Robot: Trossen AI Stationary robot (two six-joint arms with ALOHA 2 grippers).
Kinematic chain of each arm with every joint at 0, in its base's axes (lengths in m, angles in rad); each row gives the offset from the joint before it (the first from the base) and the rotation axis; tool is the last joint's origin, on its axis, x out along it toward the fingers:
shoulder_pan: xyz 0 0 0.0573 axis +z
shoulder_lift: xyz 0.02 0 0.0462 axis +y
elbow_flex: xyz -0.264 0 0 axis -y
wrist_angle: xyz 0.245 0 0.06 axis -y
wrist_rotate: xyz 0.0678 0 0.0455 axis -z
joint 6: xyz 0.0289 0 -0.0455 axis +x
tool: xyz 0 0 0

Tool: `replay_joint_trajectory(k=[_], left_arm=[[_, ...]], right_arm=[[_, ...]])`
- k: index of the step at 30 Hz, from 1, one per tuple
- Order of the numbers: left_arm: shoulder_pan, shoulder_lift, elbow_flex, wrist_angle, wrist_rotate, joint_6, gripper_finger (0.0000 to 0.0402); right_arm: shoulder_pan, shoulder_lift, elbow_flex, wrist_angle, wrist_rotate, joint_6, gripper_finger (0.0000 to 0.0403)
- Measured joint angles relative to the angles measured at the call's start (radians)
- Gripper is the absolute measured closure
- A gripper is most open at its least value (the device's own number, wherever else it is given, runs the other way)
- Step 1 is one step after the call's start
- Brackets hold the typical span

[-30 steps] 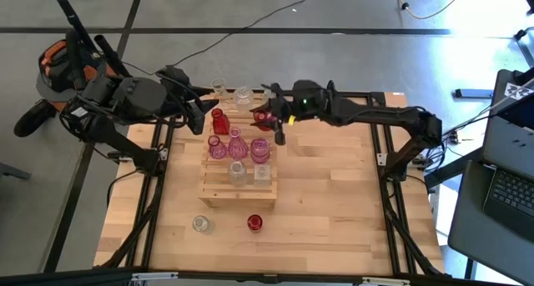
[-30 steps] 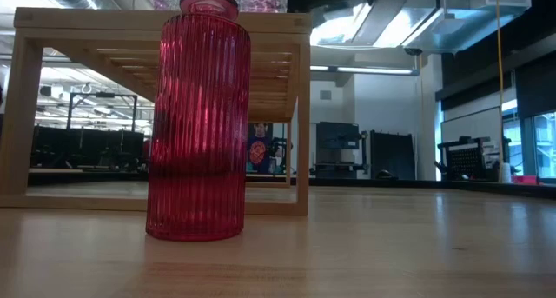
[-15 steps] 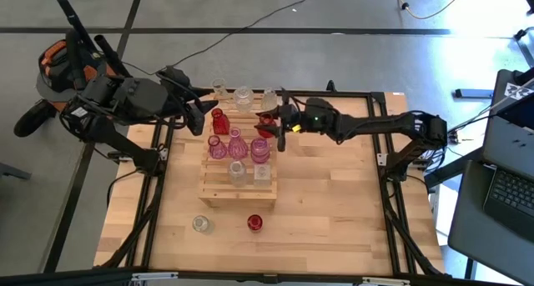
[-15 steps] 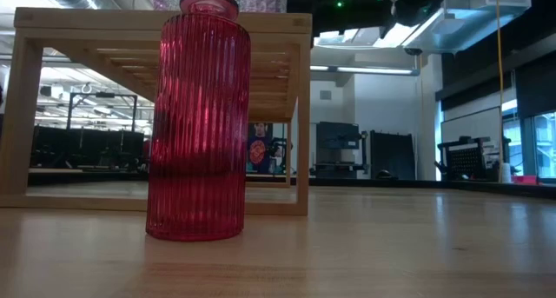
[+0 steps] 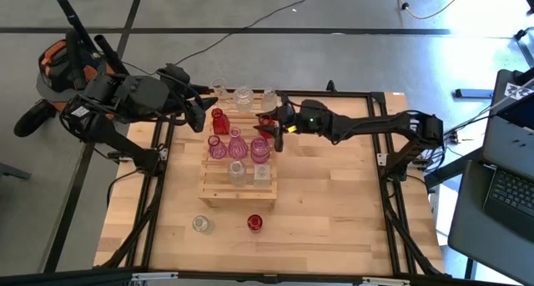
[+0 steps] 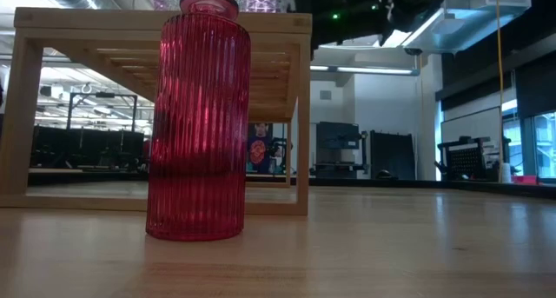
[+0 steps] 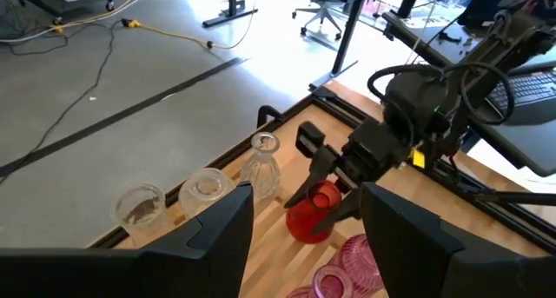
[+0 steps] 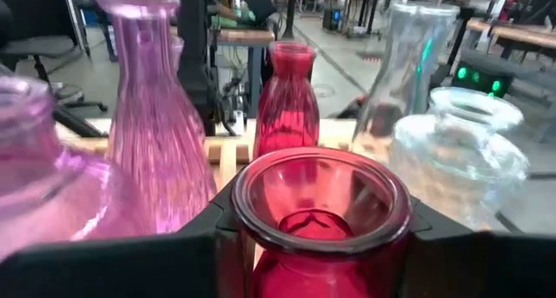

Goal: Sort vases onto shelf
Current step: Put the red vase on the shelf aligned with the other red vase

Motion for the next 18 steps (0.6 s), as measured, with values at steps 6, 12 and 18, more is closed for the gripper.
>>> replay_joint_trajectory(k=[6, 12, 18], left_arm=[[0.0, 0.0, 0.0, 0.0, -0.003, 0.0, 0.0198], [0.0, 0.0, 0.0, 0.0, -0.003, -0.001, 0.0198], [0.0, 0.0, 0.0, 0.0, -0.003, 0.0, 0.0198]], right_arm=[[-0.001, 0.033, 0.0, 0.05, -0.022, 0.024, 0.0281], [-0.001, 0.033, 0.001, 0.038, -0.029, 0.021, 0.0273], [-0.001, 0.033, 0.001, 0.034, -0.041, 0.003, 0.024]])
